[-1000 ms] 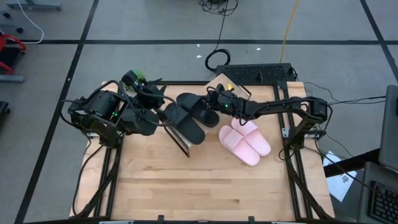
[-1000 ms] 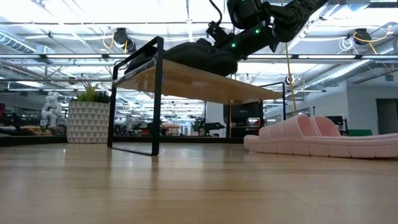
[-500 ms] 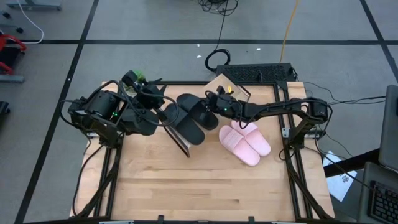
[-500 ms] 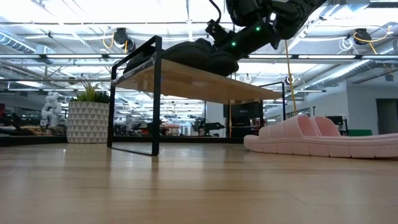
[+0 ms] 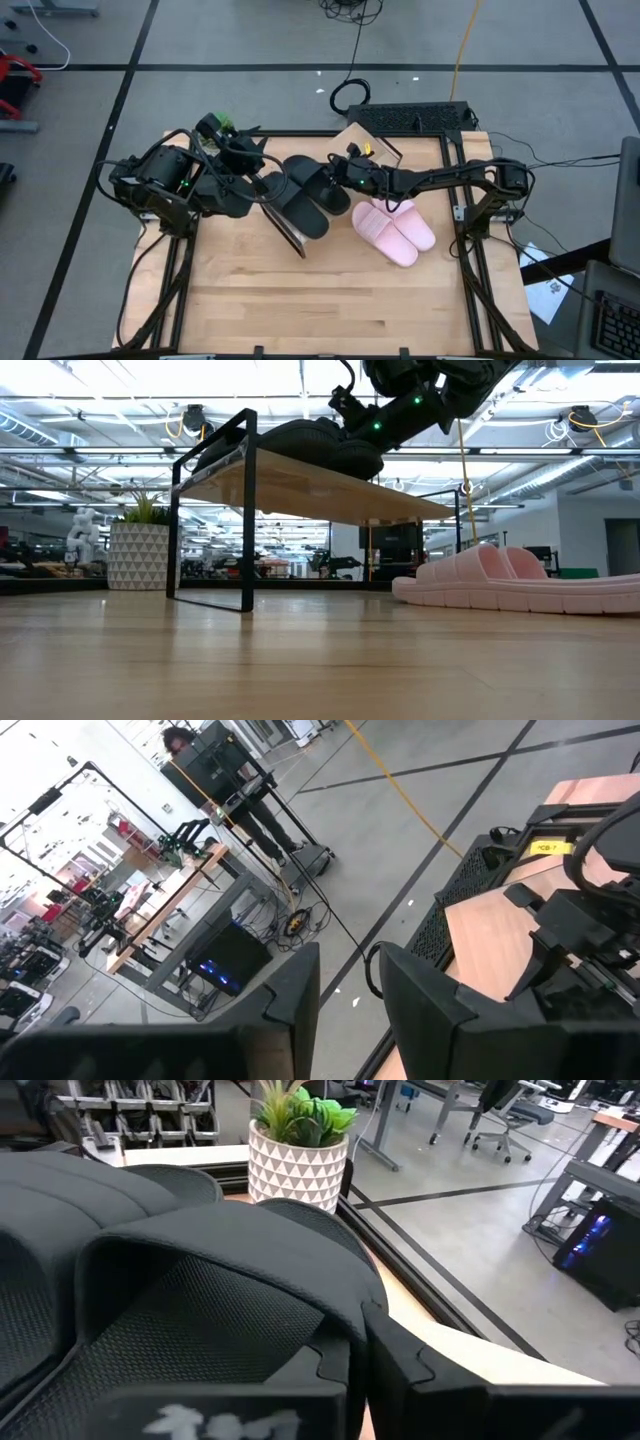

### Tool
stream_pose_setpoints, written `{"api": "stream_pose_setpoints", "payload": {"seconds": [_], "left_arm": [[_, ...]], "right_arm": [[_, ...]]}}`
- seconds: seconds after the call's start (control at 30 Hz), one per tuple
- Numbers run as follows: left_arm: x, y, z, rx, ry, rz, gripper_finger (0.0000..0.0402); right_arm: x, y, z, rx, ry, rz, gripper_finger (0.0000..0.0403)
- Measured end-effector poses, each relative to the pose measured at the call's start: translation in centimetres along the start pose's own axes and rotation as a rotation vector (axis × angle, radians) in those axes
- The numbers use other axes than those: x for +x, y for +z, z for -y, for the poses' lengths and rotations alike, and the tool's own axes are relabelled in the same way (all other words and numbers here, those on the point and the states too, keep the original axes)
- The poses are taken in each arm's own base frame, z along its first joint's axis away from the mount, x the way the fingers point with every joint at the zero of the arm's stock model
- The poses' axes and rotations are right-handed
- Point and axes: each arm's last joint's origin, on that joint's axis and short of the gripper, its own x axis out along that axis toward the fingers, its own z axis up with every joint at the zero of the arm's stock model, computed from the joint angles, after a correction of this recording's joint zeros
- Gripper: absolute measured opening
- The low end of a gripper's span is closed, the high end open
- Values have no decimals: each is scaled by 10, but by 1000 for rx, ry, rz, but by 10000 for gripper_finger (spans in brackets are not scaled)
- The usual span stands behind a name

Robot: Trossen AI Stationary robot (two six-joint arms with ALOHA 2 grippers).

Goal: Pick and place slides into the shelf
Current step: Put the black slide on the shelf

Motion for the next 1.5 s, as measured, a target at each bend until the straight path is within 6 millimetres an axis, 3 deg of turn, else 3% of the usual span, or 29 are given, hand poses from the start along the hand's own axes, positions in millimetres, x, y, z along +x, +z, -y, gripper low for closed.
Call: {"api": "stream_pose_setpoints", "payload": {"seconds": [0.33,0.9,1.5], "left_arm": [[0,0,0,0,0,0,113],[0,0,0,0,0,0,113],[0,0,0,0,-9,-3,113]], "right_arm": [[0,-1,-1,15,54,-12,47],[-6,-3,1,24,62,-64,156],[-13,0,4,-11,57,-85,169]]}}
